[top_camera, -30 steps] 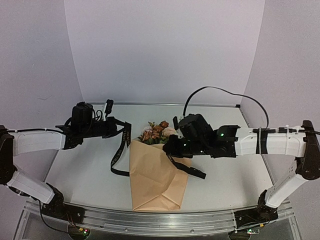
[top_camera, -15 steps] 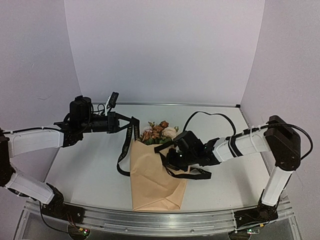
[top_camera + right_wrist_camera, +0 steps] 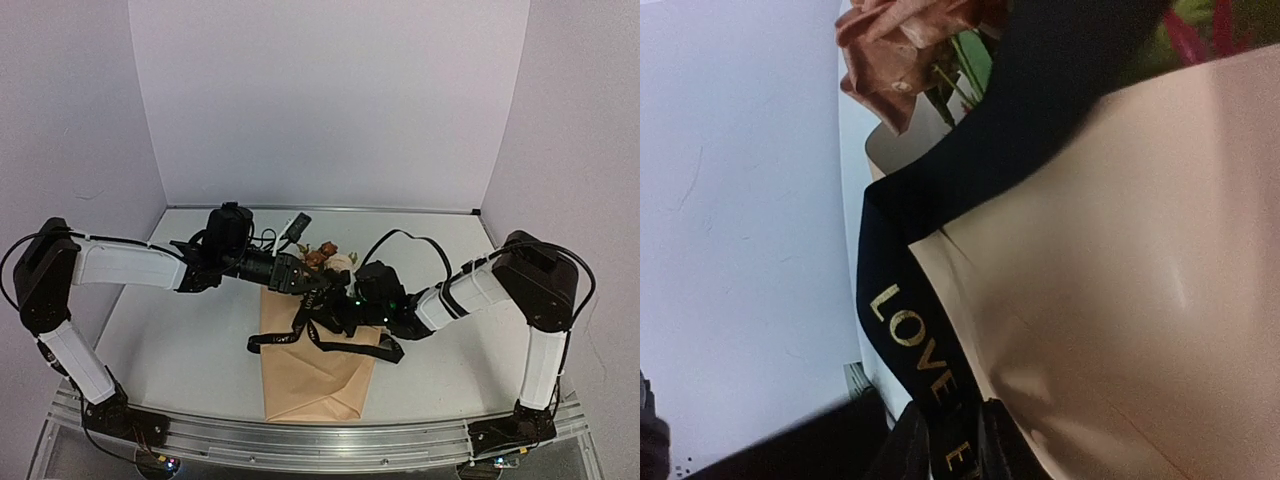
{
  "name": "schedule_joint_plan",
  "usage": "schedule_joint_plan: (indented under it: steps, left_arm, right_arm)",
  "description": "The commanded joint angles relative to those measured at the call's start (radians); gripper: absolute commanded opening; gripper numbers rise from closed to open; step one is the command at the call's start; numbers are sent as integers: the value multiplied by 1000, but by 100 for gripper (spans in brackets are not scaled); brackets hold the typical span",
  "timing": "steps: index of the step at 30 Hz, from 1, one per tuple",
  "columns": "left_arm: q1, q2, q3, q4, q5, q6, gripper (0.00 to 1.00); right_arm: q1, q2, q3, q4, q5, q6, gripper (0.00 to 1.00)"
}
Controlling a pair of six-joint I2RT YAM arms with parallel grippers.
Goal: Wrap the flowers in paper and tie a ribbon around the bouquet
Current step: Place the right side of the ribbon on the folded bouquet, then pass from the left arm to the right
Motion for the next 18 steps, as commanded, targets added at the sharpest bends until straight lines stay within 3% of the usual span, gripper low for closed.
schedule_joint_plan:
  steps: [1,7,18]
  left_arm:
    - [7,43,65,-20,-45,23,0]
    - [53,88,60,74,-34,-71,0]
    - [59,182,147,-19,47,-56,0]
  right_arm:
    - [-1,-138,-54,3,62,-32,28]
    - [16,-278,-79,-191,167,-139,35]
    - [71,-488,-171,-405,389,-238,38]
